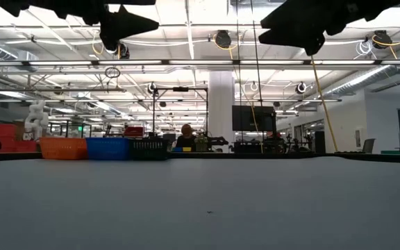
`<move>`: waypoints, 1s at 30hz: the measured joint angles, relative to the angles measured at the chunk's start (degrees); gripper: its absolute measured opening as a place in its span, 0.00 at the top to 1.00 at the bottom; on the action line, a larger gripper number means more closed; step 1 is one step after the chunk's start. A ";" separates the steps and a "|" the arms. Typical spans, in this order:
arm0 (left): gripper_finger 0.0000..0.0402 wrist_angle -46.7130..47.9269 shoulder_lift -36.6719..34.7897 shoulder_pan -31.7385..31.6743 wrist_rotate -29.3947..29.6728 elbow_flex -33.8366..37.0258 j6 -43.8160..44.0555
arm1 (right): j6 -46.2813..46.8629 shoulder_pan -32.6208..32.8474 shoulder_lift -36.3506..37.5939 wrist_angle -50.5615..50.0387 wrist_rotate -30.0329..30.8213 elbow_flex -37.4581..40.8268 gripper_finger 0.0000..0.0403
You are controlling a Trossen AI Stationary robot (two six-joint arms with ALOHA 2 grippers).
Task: Sort & place blocks by color
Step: Return to Home Position
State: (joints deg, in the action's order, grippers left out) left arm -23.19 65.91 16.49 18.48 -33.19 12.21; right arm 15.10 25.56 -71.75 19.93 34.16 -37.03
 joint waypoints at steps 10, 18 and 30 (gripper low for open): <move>0.40 2.46 -1.47 0.63 -0.47 0.00 0.56 | -4.49 -0.09 4.06 -3.17 0.06 0.02 0.55; 0.41 7.44 -6.05 0.59 -0.10 0.02 1.10 | -5.26 0.38 9.75 -8.99 0.12 0.00 0.55; 0.98 15.24 -20.50 1.68 -0.14 6.49 -2.08 | -5.10 -1.87 17.67 -20.82 -3.44 2.32 0.95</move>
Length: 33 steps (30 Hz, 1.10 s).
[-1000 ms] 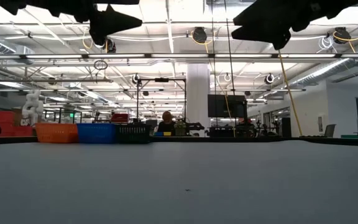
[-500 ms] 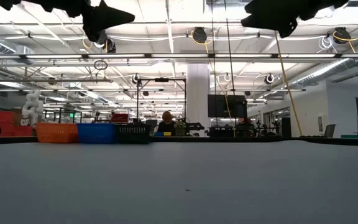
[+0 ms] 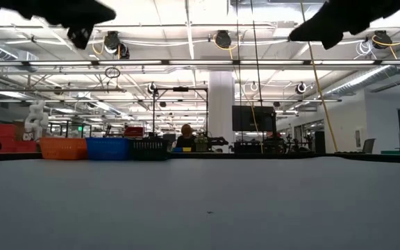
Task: Sort & place blocks by color
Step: Return to Home Position
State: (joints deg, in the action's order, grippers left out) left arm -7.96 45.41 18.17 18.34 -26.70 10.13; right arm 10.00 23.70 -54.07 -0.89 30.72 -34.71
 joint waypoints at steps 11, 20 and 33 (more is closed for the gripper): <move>0.99 -12.71 -19.65 -0.10 -4.16 20.03 -2.79 | -0.45 -5.63 15.18 21.65 -12.43 21.69 1.00; 0.99 0.09 -33.98 -5.32 -13.49 21.79 -4.48 | -0.72 -14.14 27.73 26.03 -24.80 31.48 1.00; 1.00 13.60 -45.26 -6.32 -14.22 21.86 -3.60 | -4.72 -16.63 35.34 22.55 -26.34 33.65 1.00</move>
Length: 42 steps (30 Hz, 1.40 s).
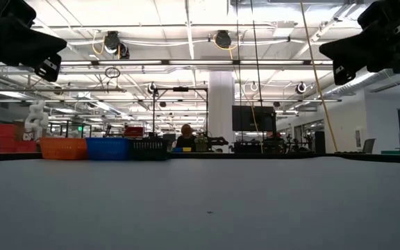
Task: Sort & place blocks by color
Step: Return to Home Position
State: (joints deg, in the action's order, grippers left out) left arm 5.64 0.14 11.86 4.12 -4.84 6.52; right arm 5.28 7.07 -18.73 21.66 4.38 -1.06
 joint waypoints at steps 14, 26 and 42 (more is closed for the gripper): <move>0.99 -9.66 -0.01 -0.07 -4.92 4.28 -4.86 | 1.60 0.02 0.47 -3.45 -0.04 0.11 1.00; 0.99 -8.77 0.00 -0.48 -0.85 4.28 -12.47 | 1.14 0.02 0.47 -3.56 0.02 0.17 1.00; 0.99 -8.80 0.00 -0.48 -0.76 4.28 -12.26 | 1.12 0.02 0.47 -3.29 0.02 0.20 1.00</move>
